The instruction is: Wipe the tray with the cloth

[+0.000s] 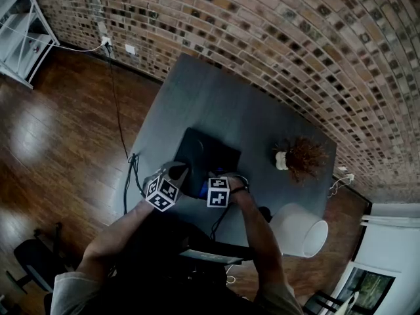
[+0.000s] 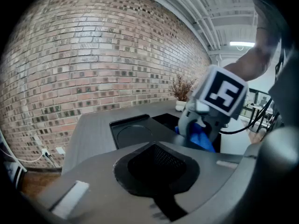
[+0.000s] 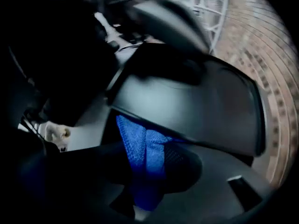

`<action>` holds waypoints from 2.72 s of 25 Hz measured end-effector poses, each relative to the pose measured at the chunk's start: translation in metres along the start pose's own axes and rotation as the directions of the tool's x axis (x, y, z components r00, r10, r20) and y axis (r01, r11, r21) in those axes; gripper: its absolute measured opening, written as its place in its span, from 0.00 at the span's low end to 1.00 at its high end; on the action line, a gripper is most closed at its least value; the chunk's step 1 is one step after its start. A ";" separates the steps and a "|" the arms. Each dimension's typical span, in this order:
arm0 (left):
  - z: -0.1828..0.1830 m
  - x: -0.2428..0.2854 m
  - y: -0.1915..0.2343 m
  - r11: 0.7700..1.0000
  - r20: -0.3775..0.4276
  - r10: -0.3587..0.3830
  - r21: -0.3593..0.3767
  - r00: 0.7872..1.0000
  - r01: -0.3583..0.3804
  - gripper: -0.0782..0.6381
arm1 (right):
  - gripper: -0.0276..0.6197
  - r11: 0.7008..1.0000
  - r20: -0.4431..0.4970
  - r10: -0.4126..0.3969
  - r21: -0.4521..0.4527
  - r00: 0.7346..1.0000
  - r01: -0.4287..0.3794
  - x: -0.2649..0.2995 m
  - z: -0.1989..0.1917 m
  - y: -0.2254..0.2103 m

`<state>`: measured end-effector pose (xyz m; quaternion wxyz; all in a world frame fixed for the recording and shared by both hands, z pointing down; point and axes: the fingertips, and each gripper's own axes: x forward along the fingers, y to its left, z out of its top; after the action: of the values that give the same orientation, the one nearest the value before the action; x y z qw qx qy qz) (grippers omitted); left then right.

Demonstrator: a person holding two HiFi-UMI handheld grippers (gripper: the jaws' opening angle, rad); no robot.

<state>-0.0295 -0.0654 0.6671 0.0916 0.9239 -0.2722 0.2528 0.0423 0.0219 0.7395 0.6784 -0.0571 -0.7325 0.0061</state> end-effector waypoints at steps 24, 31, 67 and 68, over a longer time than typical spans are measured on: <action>0.002 -0.001 0.000 1.000 0.011 -0.007 0.010 1.000 0.007 0.11 | 0.27 0.962 -0.156 -0.095 0.238 0.983 0.131 -0.012 -0.047 -0.048; 0.000 0.000 -0.004 1.000 0.010 -0.010 0.012 1.000 0.009 0.11 | 0.27 0.814 -0.312 -0.330 0.384 0.891 0.436 -0.007 -0.081 -0.106; -0.002 -0.003 0.001 1.000 0.014 -0.012 0.014 1.000 0.012 0.11 | 0.26 0.934 -0.490 -0.008 -0.315 0.872 -0.169 0.003 -0.061 0.010; -0.002 -0.003 0.001 1.000 0.012 -0.013 0.013 1.000 0.012 0.11 | 0.26 0.933 -0.428 0.098 -0.275 0.899 -0.233 0.005 -0.045 0.032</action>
<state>-0.0334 -0.0640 0.6673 0.0857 0.9276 -0.2653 0.2485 0.0895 0.0509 0.7452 0.7944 -0.2289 -0.5587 -0.0662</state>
